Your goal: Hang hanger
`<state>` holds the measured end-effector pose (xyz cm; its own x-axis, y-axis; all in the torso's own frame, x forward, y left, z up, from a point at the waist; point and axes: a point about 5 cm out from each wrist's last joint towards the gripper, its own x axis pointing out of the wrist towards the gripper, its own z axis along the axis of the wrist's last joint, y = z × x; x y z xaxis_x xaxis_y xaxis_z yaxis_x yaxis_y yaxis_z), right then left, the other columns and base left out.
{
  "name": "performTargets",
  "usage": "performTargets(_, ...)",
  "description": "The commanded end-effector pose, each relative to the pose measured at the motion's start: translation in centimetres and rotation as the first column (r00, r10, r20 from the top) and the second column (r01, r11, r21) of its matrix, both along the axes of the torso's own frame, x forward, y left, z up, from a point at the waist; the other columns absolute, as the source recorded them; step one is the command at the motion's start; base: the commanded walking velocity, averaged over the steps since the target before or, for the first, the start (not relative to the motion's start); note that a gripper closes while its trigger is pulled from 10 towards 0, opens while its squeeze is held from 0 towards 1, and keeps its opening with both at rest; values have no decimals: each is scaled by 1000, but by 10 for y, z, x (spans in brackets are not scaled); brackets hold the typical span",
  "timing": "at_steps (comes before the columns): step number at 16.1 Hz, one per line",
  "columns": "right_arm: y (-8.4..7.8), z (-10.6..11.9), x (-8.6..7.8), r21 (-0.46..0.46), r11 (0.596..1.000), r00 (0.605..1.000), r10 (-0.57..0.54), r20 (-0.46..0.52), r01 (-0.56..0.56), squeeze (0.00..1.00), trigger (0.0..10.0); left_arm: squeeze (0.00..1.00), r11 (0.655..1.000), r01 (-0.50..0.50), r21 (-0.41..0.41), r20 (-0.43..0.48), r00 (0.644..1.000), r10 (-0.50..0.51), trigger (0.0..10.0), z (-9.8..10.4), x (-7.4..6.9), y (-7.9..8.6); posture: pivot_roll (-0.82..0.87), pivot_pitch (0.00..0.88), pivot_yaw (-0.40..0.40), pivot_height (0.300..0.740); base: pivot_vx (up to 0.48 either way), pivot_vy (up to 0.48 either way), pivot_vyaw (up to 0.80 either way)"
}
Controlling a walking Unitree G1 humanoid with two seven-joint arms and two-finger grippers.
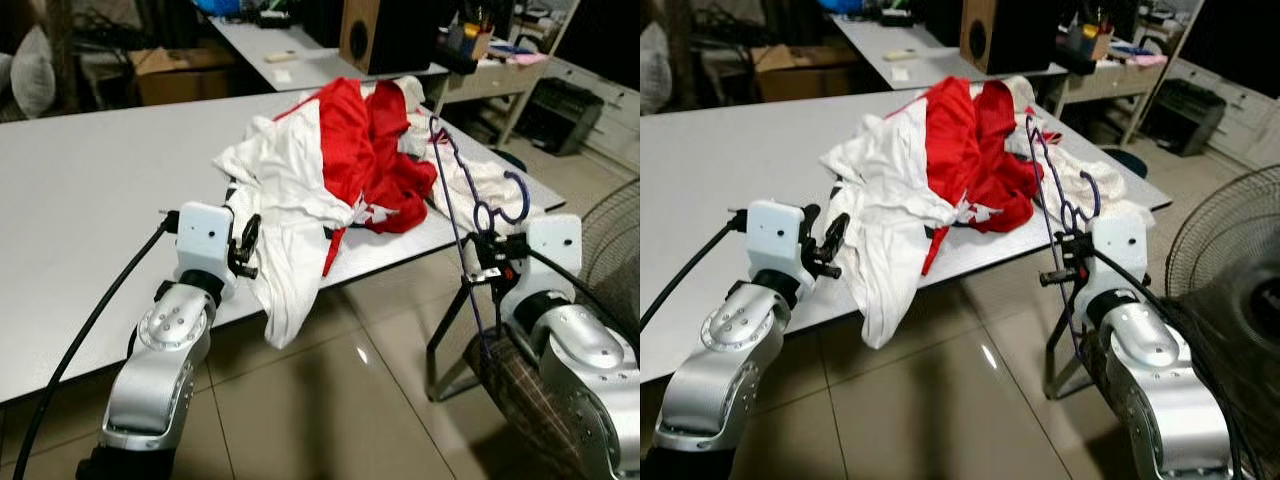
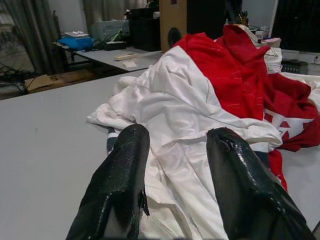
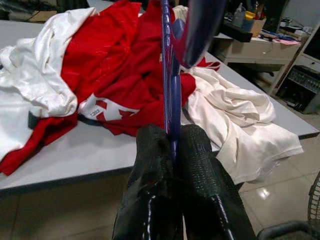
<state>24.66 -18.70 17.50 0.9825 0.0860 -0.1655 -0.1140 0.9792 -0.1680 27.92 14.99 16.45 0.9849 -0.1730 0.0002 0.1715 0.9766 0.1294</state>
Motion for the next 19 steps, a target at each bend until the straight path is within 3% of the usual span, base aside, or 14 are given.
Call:
performTargets(1, -2, 0, -1, 16, 1000, 1000, 13, 2, -13, 0, 10000, 0, 1000, -3, -7, -10, 1000, 3, 10000, -3, 1, 0, -63, 0, -60, 740, 281, 0, 0)
performTargets(3, -2, -1, -2, 52, 998, 1000, 26, -8, -25, 0, 10000, 0, 1000, -18, -5, -15, 1000, 18, 10000, -5, 2, 2, -63, 0, -59, 740, 281, 0, 0)
performTargets(7, -3, 0, -2, 49, 998, 999, 37, -1, -37, 0, 10000, 0, 1000, -17, -9, -21, 1000, 17, 10000, -6, 1, 2, -68, 0, -63, 740, 283, 0, -706)
performTargets(10, -1, 3, -1, 44, 997, 998, 62, 14, -62, 0, 10000, 0, 1000, -20, -2, -24, 1000, 20, 10000, -7, 1, 1, -69, 0, -63, 740, 291, 0, 0)
performTargets(13, 7, 5, -2, 38, 989, 990, 142, 16, -142, 0, 10000, 0, 998, -66, 23, -19, 998, 66, 10000, -8, 3, 7, -68, 0, -64, 740, 192, 0, 0)
performTargets(14, 11, 5, -1, -12, 983, 983, 186, 5, -186, 0, 10000, 0, 997, -78, 21, -16, 997, 79, 10000, -7, 3, 10, -66, 0, -65, 740, 0, 0, 0)
performTargets(19, 33, 2, -5, -37, 935, 935, 353, -5, -353, 0, 10000, 0, 992, -123, 19, 7, 992, 123, 10000, -2, -3, 25, -36, 0, -73, 740, 0, 0, 748)
